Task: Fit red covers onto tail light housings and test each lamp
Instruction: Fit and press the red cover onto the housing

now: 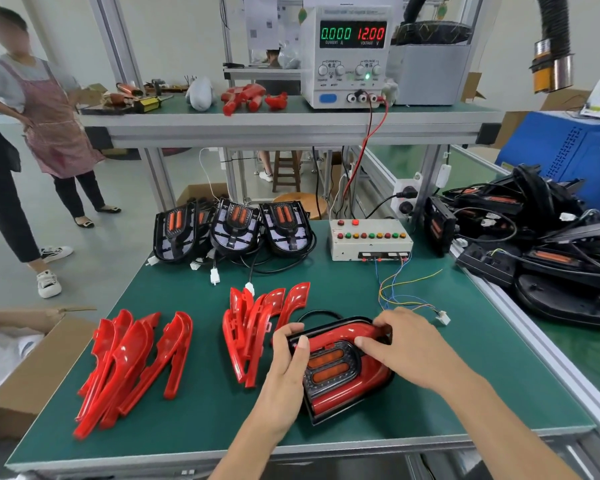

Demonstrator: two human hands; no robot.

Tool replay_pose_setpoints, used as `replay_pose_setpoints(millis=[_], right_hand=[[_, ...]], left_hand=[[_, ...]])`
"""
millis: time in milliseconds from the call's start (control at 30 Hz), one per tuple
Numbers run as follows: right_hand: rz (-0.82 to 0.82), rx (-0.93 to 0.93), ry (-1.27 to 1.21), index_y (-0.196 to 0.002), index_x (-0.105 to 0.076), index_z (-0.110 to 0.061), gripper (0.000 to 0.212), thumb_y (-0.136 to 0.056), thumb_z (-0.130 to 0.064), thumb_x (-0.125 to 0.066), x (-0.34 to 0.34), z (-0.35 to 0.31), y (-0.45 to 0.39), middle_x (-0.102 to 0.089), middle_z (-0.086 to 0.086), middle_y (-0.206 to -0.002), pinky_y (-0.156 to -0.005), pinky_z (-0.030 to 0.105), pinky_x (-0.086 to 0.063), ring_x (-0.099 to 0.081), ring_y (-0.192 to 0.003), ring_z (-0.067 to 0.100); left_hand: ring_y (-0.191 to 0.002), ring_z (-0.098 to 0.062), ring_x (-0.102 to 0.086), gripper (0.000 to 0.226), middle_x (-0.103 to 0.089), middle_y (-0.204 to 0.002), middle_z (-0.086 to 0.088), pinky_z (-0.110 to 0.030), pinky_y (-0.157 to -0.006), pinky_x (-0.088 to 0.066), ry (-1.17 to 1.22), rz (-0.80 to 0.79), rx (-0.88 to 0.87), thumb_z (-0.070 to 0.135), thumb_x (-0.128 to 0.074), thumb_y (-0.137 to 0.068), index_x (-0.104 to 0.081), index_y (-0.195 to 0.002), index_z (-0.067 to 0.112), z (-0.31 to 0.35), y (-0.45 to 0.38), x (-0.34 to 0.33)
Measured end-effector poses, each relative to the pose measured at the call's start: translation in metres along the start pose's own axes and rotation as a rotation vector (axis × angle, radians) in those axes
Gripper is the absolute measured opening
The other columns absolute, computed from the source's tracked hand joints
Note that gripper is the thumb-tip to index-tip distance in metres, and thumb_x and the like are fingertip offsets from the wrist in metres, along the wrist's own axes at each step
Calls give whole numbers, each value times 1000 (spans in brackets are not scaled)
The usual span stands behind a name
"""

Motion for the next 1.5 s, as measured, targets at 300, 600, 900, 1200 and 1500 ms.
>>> replay_pose_setpoints(millis=[300, 600, 900, 1200, 1500], right_hand=[[-4, -105, -261, -99, -63, -36, 36, -76, -62, -74, -4, 8, 1, -60, -15, -107, -84, 27, -45, -57, -98, 1], [38, -15, -171, -114, -65, -32, 46, -79, -62, -74, -2, 5, 4, -61, -15, -109, -90, 26, -44, -57, -104, 7], [186, 140, -248, -109, -66, -31, 38, -84, -60, -66, 6, 13, 7, -57, -21, -103, -84, 19, -41, -55, -97, -8], [226, 151, -141, -119, -65, -28, 48, -83, -60, -67, -11, 9, 8, -55, -18, -110, -88, 26, -45, -57, -102, 8], [265, 142, -106, -123, -65, -29, 48, -86, -59, -66, -24, 5, 13, -53, -16, -110, -90, 25, -45, -53, -107, 9]], left_hand=[[-103, -24, -73, 21, -73, -110, 3, -41, -84, -62, -10, -3, -10, 54, -43, -103, -47, -122, 47, 0, 0, -1], [-108, -24, -72, 26, -72, -115, 1, -40, -89, -60, 11, -12, -1, 59, -45, -100, -49, -122, 46, 0, 0, -1], [-119, -24, -68, 65, -71, -126, -4, -43, -100, -55, 63, 24, 18, 86, -29, -87, -57, -123, 40, 0, -2, 0], [-109, -22, -73, 56, -76, -114, -3, -30, -86, -60, 101, 59, 41, 77, -20, -91, -60, -112, 44, 1, -2, -1], [-98, -23, -75, 38, -72, -108, -4, -36, -76, -62, 29, 46, 38, 67, -36, -97, -51, -121, 42, 4, -1, -3]])
Point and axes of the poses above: each hand's wrist, its own y-axis away from the middle knuckle, its own x-axis out of the back of the hand, z = x × y, the point moved 3 cm from there along -y, towards the middle knuckle
